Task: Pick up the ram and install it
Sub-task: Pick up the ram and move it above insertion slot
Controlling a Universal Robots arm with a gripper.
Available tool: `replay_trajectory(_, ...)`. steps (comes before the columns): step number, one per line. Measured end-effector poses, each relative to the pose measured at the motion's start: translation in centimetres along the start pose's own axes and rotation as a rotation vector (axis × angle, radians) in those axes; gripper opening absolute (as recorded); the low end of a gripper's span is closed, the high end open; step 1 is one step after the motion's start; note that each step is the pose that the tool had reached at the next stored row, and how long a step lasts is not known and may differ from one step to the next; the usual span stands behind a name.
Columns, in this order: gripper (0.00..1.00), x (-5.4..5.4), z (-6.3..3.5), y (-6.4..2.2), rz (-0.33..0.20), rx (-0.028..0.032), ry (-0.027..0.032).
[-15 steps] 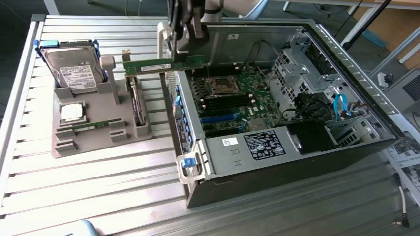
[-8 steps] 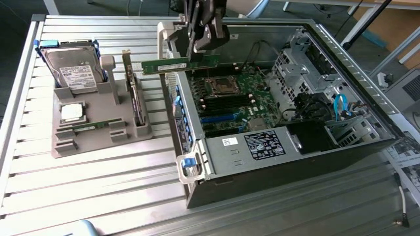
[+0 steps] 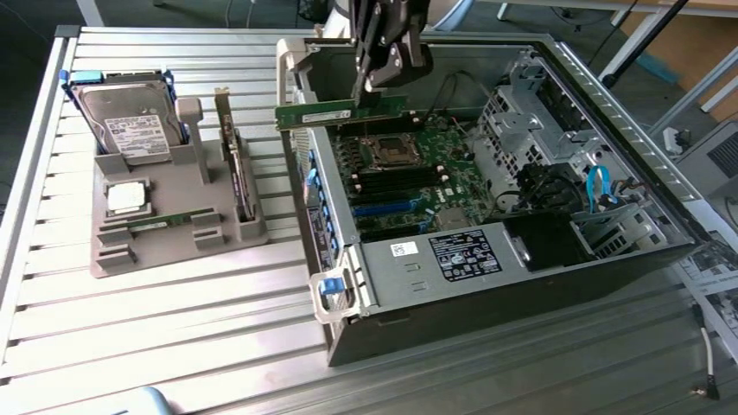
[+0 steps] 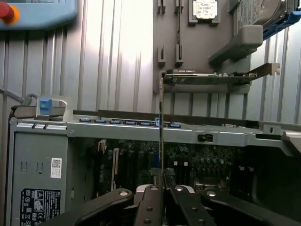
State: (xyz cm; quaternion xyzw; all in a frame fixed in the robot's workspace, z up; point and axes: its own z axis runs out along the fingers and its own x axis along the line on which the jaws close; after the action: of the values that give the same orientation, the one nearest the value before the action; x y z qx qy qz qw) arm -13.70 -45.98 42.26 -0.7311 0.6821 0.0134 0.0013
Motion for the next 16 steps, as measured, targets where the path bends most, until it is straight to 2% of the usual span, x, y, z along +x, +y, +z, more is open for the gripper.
replay_trajectory(4, 0.12, 0.1, -0.02, -1.19, 0.000, -0.0001, 0.0000)
replay_trajectory(6, 0.12, 0.2, -0.04, -2.19, 0.000, -0.0001, 0.0000)
replay_trajectory(14, 0.12, 0.4, -0.08, -4.62, 0.000, 0.0000, 0.0000)
replay_trajectory(15, 0.12, 0.4, -0.09, -5.29, 0.000, 0.0000, -0.0001)
replay_trajectory(16, 0.12, 0.4, -0.10, -5.59, 0.000, 0.0000, 0.0000)
